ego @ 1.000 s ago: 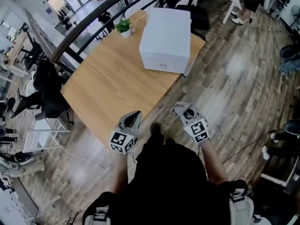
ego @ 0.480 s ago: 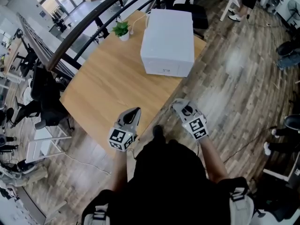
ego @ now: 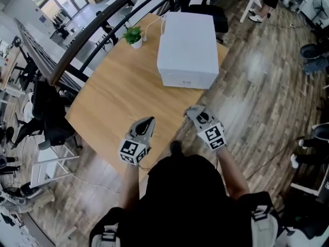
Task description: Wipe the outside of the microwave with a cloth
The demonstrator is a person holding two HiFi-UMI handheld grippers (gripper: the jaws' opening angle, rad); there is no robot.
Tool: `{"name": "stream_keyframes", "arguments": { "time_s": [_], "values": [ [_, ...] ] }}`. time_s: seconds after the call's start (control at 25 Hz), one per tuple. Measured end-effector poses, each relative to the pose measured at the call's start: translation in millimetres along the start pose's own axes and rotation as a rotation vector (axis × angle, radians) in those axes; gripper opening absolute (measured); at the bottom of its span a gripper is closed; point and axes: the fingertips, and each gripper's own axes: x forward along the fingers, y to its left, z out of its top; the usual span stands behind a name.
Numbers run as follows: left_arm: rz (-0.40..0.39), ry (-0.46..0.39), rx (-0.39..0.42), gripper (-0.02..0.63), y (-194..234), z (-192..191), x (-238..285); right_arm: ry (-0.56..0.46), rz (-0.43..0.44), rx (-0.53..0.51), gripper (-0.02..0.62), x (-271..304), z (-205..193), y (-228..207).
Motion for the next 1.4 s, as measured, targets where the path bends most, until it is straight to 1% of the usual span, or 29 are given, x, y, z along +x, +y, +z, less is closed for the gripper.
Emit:
{"name": "stream_keyframes", "arguments": {
  "time_s": [0.2,0.36,0.52,0.64,0.84,0.92,1.12,1.4],
  "values": [
    [-0.019,0.000,0.007,0.002,8.9,-1.9,-3.2,-0.015,-0.013,-0.003,0.017,23.8,10.7,1.5],
    [-0.016,0.002,0.002,0.002,17.7,-5.3,-10.2,-0.026,-0.025,-0.024,0.017,41.7,19.7,4.6],
    [-0.009,0.001,-0.001,0.002,26.7,-9.7,-15.1,-0.015,-0.031,-0.013,0.017,58.0,19.3,9.0],
    [-0.017,0.004,-0.002,0.002,28.2,-9.3,-16.1,-0.026,-0.030,-0.038,0.017,70.2,25.8,5.4],
    [-0.022,0.005,-0.003,0.002,26.5,-10.0,-17.4,-0.034,-0.042,-0.046,0.017,98.8,39.7,-8.9],
    [-0.011,-0.003,-0.006,0.002,26.0,-10.3,-18.3,-0.043,-0.041,-0.046,0.017,110.7,44.8,-14.6],
    [0.025,-0.005,-0.051,0.002,26.1,-13.8,-19.8,-0.039,-0.021,-0.057,0.017,136.6,55.8,-23.6],
    [0.055,0.000,-0.059,0.002,31.9,-17.0,-20.7,-0.020,-0.001,-0.041,0.017,168.4,52.9,-27.2]
  ]
}}
